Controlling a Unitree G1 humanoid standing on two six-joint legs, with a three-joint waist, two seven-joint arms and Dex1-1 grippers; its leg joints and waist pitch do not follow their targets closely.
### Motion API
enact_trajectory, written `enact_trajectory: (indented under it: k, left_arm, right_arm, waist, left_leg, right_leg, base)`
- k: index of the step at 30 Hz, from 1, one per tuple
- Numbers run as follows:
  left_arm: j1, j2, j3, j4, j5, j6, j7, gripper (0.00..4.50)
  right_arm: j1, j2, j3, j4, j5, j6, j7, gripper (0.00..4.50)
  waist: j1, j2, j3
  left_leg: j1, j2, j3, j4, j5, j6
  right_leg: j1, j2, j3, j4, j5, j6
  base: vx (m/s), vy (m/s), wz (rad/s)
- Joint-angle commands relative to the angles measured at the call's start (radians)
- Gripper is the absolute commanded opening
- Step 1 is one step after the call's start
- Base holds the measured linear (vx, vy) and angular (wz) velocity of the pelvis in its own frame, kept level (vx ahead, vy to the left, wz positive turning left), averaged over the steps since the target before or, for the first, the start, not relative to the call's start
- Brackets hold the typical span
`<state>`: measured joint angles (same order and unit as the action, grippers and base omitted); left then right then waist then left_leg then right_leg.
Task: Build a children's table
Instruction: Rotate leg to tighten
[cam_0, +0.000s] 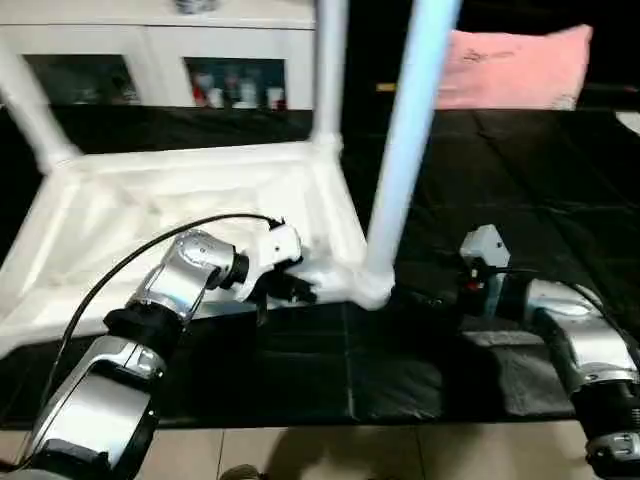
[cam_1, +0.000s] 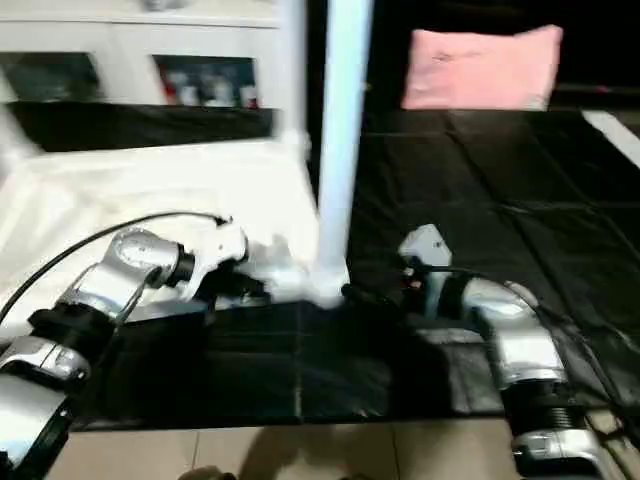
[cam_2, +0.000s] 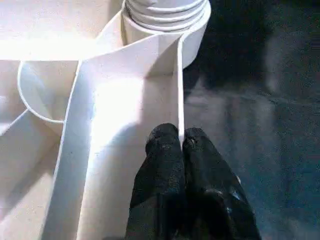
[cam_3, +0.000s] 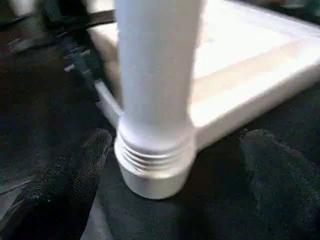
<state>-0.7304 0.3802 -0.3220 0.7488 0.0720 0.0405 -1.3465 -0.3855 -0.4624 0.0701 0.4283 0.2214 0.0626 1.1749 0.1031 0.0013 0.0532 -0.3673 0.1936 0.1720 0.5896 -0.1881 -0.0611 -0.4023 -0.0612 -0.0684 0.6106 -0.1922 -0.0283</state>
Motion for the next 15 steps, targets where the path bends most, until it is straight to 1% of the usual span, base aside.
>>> enact_trajectory:
  k: [1, 2, 3, 4, 7, 8, 10, 11, 13, 15]
  left_arm:
    - [0.009, 0.004, -0.042, -0.024, 0.0, -0.017, -0.076, 0.0]
    - [0.008, 0.01, -0.052, -0.026, 0.002, -0.025, -0.099, 0.0]
    - [0.008, 0.011, -0.055, -0.026, 0.003, -0.029, -0.106, 0.0]
    - [0.007, 0.017, -0.065, -0.027, 0.009, -0.042, -0.134, 0.0]
    - [0.009, 0.025, -0.078, -0.033, 0.012, -0.054, -0.165, 0.0]
    - [0.01, 0.027, -0.081, -0.038, 0.009, -0.055, -0.175, 0.0]
    - [0.012, 0.029, -0.084, -0.047, 0.007, -0.052, -0.183, 0.0]
    - [0.014, 0.03, -0.088, -0.062, 0.004, -0.046, -0.193, 0.0]
    - [0.014, 0.03, -0.09, -0.068, 0.003, -0.046, -0.198, 0.0]
    - [0.013, 0.029, -0.091, -0.071, 0.002, -0.047, -0.203, 0.0]
  right_arm:
    - [-0.003, -0.018, 0.025, -0.028, -0.011, -0.019, 0.048, 4.44]
    - [-0.008, -0.019, 0.043, -0.023, -0.022, -0.039, 0.071, 4.44]
    - [-0.009, -0.018, 0.048, -0.021, -0.024, -0.044, 0.079, 4.44]
    - [-0.018, -0.015, 0.063, -0.013, -0.026, -0.042, 0.105, 4.44]
    - [-0.037, -0.006, 0.078, 0.012, -0.036, -0.045, 0.113, 4.44]
    - [-0.043, -0.004, 0.083, 0.022, -0.038, -0.05, 0.114, 4.28]
    - [-0.051, 0.001, 0.087, 0.032, -0.036, -0.052, 0.119, 4.28]
    - [-0.061, 0.006, 0.097, 0.042, -0.023, -0.041, 0.141, 4.28]
    - [-0.064, 0.008, 0.102, 0.046, -0.02, -0.041, 0.155, 3.98]
    - [-0.066, 0.009, 0.108, 0.051, -0.017, -0.039, 0.174, 3.93]
  waist:
    - [0.002, -0.009, -0.066]
    - [0.003, -0.009, -0.067]
    - [0.006, -0.009, -0.066]
    - [0.007, -0.01, -0.066]
    - [0.011, -0.008, -0.066]
    - [0.011, -0.007, -0.066]
    - [0.011, -0.008, -0.067]
    - [0.012, -0.009, -0.067]
    - [0.012, -0.009, -0.069]
    - [0.014, -0.009, -0.07]
  left_leg:
    - [0.008, 0.045, -0.004, -0.06, -0.111, 0.091]
    - [0.008, 0.045, -0.004, -0.06, -0.11, 0.091]
    - [0.009, 0.044, -0.003, -0.059, -0.116, 0.09]
    - [0.008, 0.044, -0.003, -0.059, -0.116, 0.089]
    - [0.01, 0.045, -0.004, -0.061, -0.121, 0.08]
    - [0.011, 0.045, -0.005, -0.061, -0.12, 0.075]
    - [0.009, 0.045, -0.005, -0.061, -0.122, 0.072]
    - [0.011, 0.046, -0.005, -0.061, -0.121, 0.073]
    - [0.01, 0.046, -0.005, -0.059, -0.109, 0.078]
    - [0.009, 0.044, -0.004, -0.057, -0.099, 0.085]
  right_leg:
    - [0.06, -0.086, 0.049, -0.062, -0.08, -0.244]
    - [0.06, -0.086, 0.049, -0.061, -0.078, -0.244]
    - [0.058, -0.087, 0.049, -0.063, -0.09, -0.24]
    - [0.059, -0.086, 0.049, -0.064, -0.096, -0.238]
    - [0.057, -0.087, 0.05, -0.064, -0.113, -0.233]
    - [0.057, -0.086, 0.05, -0.063, -0.112, -0.235]
    - [0.058, -0.087, 0.049, -0.061, -0.11, -0.238]
    - [0.057, -0.087, 0.049, -0.061, -0.107, -0.238]
    - [0.058, -0.087, 0.049, -0.058, -0.085, -0.243]
    - [0.059, -0.085, 0.049, -0.056, -0.067, -0.246]
  base:
    - [0.0, 0.0, 0.0]
    - [0.0, 0.0, 0.0]
    - [0.0, 0.0, 0.0]
    - [0.0, 0.0, 0.0]
    - [0.0, 0.0, 0.0]
    - [0.0, 0.0, 0.0]
    - [0.0, 0.0, 0.0]
    - [0.0, 0.0, 0.0]
    - [0.0, 0.0, 0.0]
    - [0.0, 0.0, 0.0]
